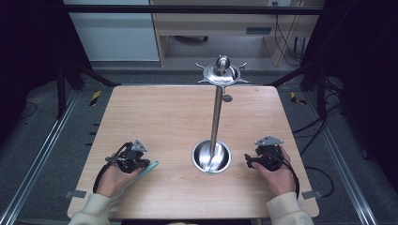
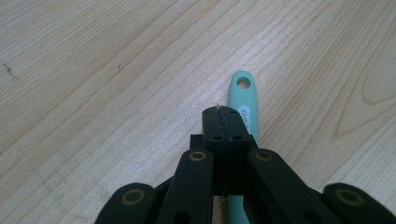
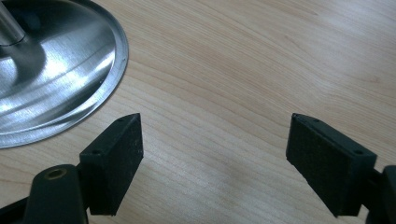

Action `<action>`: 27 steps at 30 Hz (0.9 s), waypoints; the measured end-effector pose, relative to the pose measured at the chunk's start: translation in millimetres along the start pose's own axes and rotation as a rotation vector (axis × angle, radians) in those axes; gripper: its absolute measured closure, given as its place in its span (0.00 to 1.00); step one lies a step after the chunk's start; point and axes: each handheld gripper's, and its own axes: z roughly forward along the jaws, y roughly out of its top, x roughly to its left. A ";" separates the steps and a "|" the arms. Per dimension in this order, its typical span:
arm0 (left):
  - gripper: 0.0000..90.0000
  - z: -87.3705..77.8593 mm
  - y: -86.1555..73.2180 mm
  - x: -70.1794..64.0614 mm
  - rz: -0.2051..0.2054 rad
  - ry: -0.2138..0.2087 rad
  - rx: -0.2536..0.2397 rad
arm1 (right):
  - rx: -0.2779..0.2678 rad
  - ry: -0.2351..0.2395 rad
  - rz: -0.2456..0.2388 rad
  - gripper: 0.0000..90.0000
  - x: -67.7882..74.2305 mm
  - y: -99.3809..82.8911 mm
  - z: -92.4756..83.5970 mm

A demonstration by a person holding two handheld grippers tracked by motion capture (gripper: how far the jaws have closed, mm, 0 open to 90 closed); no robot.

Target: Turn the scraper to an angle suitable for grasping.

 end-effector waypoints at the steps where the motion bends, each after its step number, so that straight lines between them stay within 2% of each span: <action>1: 1.00 -0.3 0.3 -0.6 0.007 -0.003 0.004 | 0.001 0.000 0.002 0.21 0.2 0.0 0.0; 3: 1.00 -0.6 1.0 -1.3 0.013 -0.018 0.009 | 0.001 0.000 0.002 0.21 0.3 0.0 0.0; 4: 1.00 -0.3 2.3 -5.3 0.036 -0.026 0.018 | 0.001 0.002 0.002 0.21 0.3 0.0 0.1; 6: 1.00 -0.1 3.2 -7.9 0.043 -0.037 0.022 | 0.000 0.000 0.000 0.21 0.2 0.0 0.1; 7: 1.00 0.4 5.0 -13.1 0.072 -0.060 0.033 | -0.006 -0.003 0.002 0.21 0.0 0.3 -0.3; 10: 1.00 -0.2 8.3 -20.3 0.099 -0.058 0.039 | -0.004 -0.001 0.000 0.21 -0.1 0.2 -0.3; 12: 1.00 -2.0 9.9 -21.9 0.101 -0.055 0.036 | -0.005 0.000 0.001 0.21 0.0 0.4 -0.4; 16: 1.00 -15.6 22.3 -24.8 0.131 -0.047 0.039 | -0.006 -0.004 0.003 0.21 0.2 0.3 -0.3; 19: 0.99 -17.4 27.6 -27.2 0.141 -0.055 0.091 | -0.006 -0.002 0.004 0.21 0.2 0.0 -0.3; 24: 0.94 -11.4 32.8 -31.9 0.183 -0.064 0.216 | -0.009 0.001 0.007 0.21 -0.1 0.2 -0.4; 26: 0.91 -10.2 33.7 -32.8 0.196 -0.063 0.236 | -0.007 0.001 0.004 0.21 0.0 0.2 -0.4; 27: 0.89 -9.2 35.5 -34.4 0.198 -0.052 0.261 | -0.008 0.003 0.006 0.21 0.2 0.2 -0.5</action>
